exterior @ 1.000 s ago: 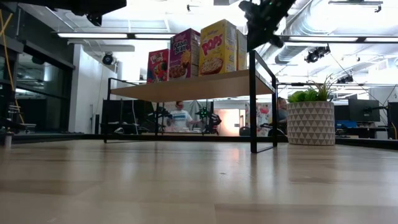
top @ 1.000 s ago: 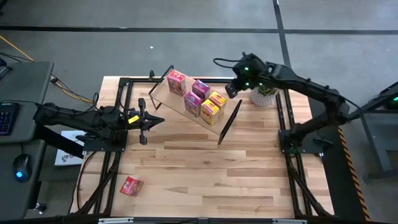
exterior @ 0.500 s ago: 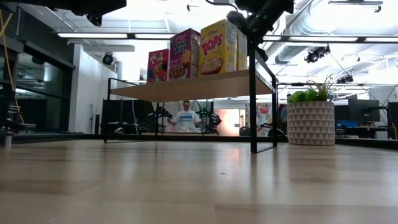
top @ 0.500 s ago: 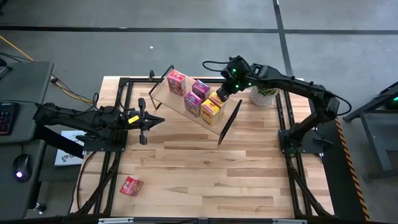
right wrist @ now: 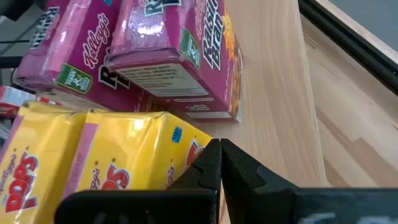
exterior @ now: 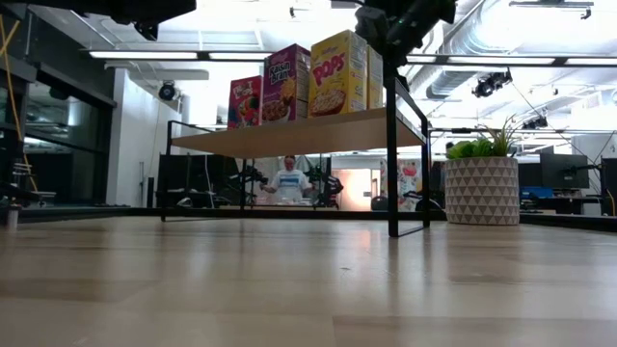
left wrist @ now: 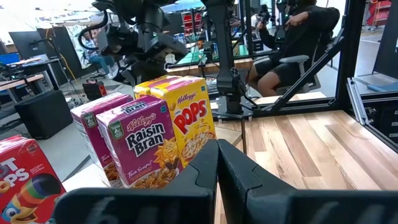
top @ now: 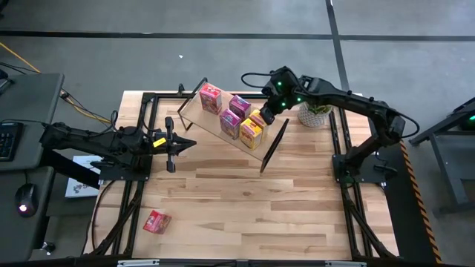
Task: Stack cereal on shelf
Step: Adjust the yellow cereal box on the shelf
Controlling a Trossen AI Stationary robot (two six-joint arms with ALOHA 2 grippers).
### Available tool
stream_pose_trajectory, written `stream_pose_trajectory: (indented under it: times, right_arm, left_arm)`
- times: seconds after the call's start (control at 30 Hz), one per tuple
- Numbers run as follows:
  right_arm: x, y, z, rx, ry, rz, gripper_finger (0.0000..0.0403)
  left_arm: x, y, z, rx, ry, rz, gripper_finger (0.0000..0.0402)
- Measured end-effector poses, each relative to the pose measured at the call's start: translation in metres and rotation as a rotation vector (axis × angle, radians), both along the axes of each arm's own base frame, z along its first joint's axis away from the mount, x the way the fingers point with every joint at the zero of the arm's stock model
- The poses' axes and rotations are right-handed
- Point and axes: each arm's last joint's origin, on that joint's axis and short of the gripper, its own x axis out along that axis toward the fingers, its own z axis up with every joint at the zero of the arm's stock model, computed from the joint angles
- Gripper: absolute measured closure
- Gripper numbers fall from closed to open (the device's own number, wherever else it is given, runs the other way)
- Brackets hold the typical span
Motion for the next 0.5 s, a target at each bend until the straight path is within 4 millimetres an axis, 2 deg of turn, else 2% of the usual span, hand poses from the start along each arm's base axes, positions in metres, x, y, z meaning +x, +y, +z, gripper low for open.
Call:
stream_pose_trajectory:
  times: [0.5]
  right_arm:
    - [0.0029, 0.0021, 0.0025, -0.007, -0.05, 0.09, 0.0403]
  left_arm:
    - [0.0, 0.0, 0.0, 0.0, 0.0, 0.0, 0.0401]
